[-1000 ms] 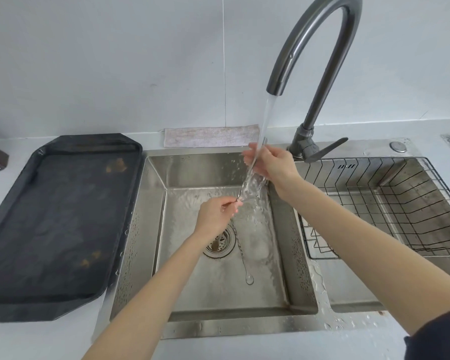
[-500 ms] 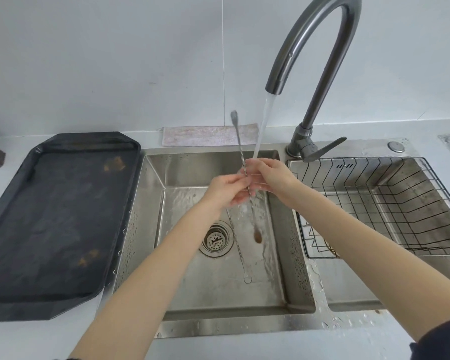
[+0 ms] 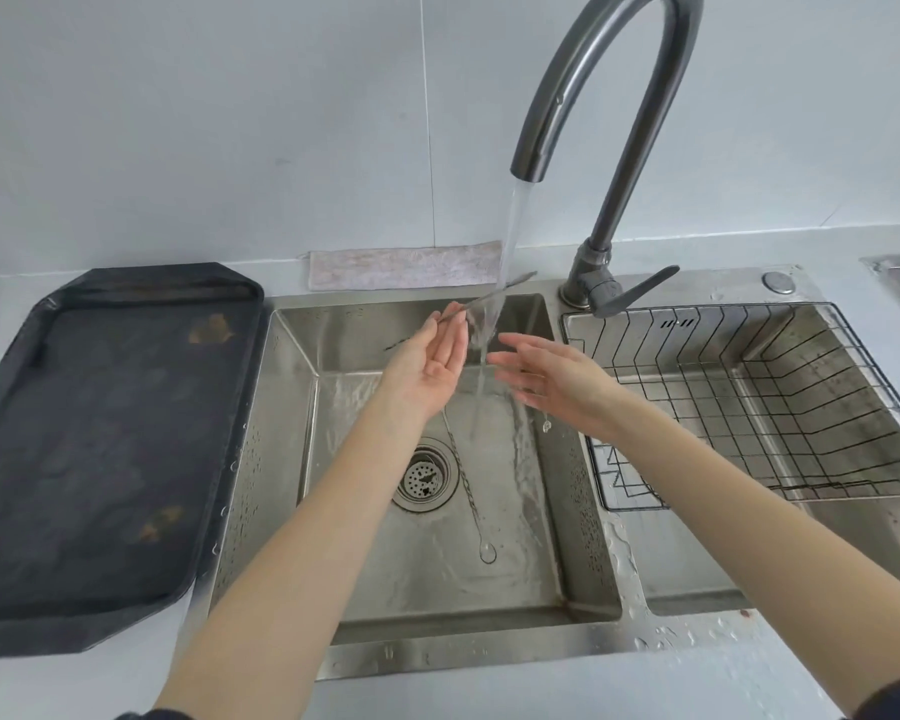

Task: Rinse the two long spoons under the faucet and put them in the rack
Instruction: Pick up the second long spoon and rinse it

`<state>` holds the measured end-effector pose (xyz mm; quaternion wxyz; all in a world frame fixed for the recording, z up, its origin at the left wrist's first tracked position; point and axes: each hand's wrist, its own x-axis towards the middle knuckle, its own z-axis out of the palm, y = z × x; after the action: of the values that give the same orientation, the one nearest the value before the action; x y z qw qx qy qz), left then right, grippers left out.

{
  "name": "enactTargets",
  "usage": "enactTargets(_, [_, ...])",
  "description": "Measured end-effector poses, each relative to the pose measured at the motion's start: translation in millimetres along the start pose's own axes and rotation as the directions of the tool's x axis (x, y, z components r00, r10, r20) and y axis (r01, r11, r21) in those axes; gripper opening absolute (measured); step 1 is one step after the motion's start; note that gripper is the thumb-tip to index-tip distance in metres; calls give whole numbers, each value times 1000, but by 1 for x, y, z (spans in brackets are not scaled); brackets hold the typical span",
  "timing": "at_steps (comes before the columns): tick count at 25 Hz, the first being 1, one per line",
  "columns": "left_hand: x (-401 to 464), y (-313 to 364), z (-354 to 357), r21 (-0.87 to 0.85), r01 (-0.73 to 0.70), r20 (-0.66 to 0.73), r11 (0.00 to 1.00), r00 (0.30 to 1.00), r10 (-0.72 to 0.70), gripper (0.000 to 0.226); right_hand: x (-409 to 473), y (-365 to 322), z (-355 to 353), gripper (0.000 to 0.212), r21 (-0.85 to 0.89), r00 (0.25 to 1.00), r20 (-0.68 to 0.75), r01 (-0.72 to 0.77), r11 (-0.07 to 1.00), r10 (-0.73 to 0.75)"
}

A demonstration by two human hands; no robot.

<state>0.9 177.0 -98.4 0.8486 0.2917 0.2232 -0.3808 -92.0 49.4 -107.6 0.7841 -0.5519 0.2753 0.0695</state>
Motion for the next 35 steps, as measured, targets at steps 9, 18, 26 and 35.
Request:
enactTargets(9, [-6,-9,0,75,35,-76,997,997,-29,15,20,-14,33,28,35,951,-190,257,966,-246])
enactTargets(18, [-13,-6,-6,722,-66,-85,689,979,183,15,24,-15,38,24,-145,913,-314,225,963,-261])
enactTargets(26, [-16,-8,30,894,-430,348,126,844,407,24,21,-8,36,26,-323,924,-231,222,920,-304])
enactTargets(35, [-6,-14,27,904,-421,367,77,855,367,28,18,-5,26,18,-466,926,-191,206,860,-326])
